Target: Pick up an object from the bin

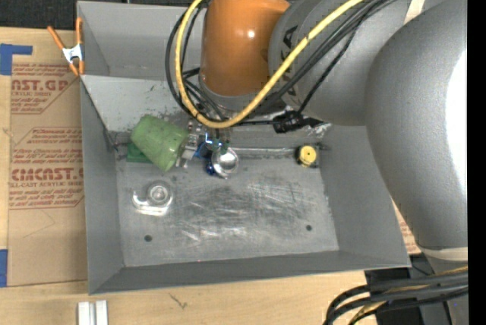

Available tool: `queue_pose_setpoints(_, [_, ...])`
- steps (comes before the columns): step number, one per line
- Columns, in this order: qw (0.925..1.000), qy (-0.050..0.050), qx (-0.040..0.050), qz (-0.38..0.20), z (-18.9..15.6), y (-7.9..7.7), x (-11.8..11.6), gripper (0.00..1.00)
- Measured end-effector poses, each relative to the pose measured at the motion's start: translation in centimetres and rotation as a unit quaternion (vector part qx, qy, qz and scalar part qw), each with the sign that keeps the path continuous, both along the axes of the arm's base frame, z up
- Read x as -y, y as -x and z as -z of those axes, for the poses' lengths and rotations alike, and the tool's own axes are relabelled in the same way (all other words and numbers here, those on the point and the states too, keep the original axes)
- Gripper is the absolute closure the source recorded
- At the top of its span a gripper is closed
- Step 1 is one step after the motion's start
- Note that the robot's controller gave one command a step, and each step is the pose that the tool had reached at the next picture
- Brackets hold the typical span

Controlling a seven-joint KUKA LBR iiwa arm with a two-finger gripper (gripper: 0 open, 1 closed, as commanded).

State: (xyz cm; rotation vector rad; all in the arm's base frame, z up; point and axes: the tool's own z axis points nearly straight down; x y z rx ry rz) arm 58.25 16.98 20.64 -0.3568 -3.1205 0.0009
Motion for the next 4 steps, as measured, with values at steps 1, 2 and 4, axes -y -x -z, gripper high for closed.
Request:
queue_pose_setpoints(1, [0.9951,0.000,-0.0028,-0.098,4.3,9.5,-1.9,1.00])
queue_pose_setpoints(2, [0.9950,-0.002,0.0054,-0.099,-11.3,9.0,-3.6,1.00])
queue_pose_setpoints(4, [0.9888,-0.001,0.0035,-0.149,-2.0,10.1,-1.0,1.00])
